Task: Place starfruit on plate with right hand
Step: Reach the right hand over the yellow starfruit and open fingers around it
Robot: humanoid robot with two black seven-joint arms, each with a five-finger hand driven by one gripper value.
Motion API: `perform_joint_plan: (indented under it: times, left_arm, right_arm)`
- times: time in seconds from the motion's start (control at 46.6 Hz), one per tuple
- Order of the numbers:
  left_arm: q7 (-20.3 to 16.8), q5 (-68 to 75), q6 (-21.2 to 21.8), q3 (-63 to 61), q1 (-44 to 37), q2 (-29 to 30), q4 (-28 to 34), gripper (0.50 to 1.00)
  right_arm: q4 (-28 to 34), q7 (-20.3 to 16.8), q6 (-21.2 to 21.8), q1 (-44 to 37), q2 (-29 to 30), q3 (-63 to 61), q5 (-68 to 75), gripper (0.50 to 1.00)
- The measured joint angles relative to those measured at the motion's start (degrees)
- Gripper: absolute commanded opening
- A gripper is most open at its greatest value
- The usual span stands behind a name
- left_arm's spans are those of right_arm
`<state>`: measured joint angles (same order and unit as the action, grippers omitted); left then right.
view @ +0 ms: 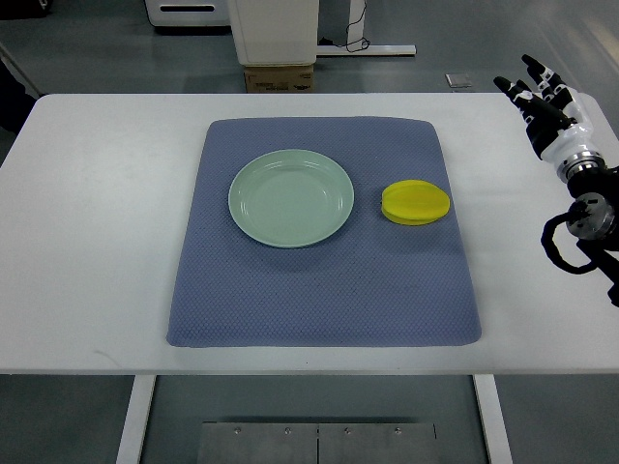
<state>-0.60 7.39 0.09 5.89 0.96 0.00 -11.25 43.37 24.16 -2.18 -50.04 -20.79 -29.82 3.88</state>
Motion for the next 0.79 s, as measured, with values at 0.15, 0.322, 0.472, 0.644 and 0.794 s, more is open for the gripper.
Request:
perform_joint_plan:
  times: [0.15,0.322,0.472,0.644,0.794]
  left_arm:
    - [0.0,0.0,0.0,0.0,0.0,0.0,0.0,1.000]
    - [0.0,0.0,0.0,0.0,0.0,0.0,0.0,1.000]
    - [0.0,0.0,0.0,0.0,0.0,0.0,0.0,1.000]
    - [0.0,0.0,0.0,0.0,0.0,0.0,0.0,1.000]
    - [0.0,0.0,0.0,0.0,0.0,0.0,0.0,1.000]
  right_arm:
    - [6.7,0.7,-1.3,0.0,-0.7,2.7,-5.6,1.000]
    - [16.0,1.5,-5.7,0.3,-4.4,6.3,-13.3,1.000]
    - [17.4,1.5,-7.0,-0.5,-5.9,9.6,-19.1,0.998]
    - [17.6,2.0,-9.0,-1.6,-7.1,17.4,-28.4,0.998]
    - [17.6,3.0,-11.5,-4.0,-9.0,25.4,-33.1,0.998]
